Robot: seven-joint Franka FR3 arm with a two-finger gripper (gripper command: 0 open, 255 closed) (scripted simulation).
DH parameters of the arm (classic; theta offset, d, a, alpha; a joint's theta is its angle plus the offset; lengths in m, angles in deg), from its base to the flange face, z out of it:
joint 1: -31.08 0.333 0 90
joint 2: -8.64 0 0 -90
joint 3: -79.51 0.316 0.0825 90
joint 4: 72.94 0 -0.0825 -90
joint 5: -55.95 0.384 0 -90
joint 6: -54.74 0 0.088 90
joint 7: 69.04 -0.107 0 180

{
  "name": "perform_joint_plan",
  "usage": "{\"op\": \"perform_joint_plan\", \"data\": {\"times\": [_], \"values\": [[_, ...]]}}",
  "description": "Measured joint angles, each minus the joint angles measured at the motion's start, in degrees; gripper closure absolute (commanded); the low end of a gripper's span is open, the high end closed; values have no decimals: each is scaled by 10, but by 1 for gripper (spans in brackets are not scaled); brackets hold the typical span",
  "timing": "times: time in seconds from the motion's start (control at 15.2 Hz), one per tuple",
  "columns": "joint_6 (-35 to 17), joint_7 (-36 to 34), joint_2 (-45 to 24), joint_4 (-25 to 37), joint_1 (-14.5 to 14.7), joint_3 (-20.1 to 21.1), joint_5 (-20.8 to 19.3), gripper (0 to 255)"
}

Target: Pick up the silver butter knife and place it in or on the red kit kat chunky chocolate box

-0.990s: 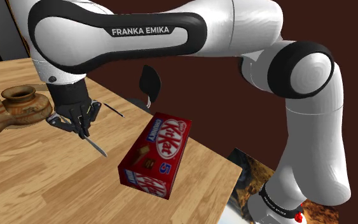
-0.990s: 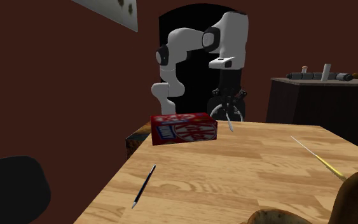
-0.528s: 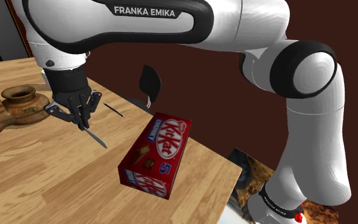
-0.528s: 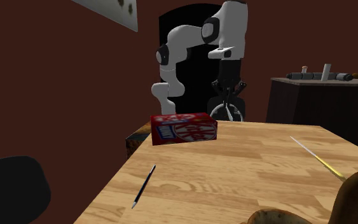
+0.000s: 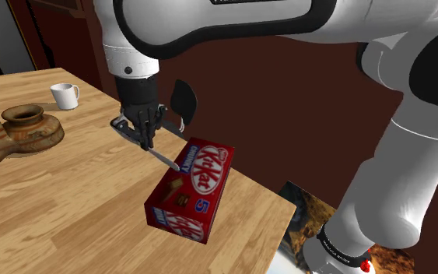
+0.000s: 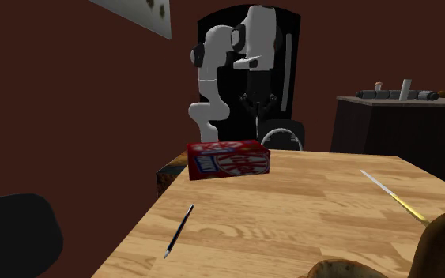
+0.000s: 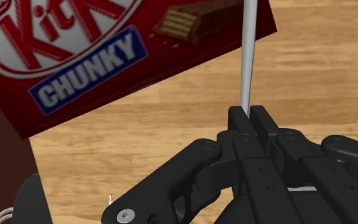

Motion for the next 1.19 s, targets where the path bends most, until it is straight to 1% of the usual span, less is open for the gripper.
{"op": "perform_joint_plan", "data": {"times": [0.13,0.33,0.46,0.66,0.73,1.19], "values": [[-12,27,55,-61,-17,-8,24,255],[-16,66,123,-128,-32,-25,51,255],[-17,94,174,-178,-39,-39,69,255],[-8,130,235,-230,-45,-63,84,255],[-11,138,247,-244,-46,-68,87,255],[-61,146,254,-301,-45,-69,91,255]]}}
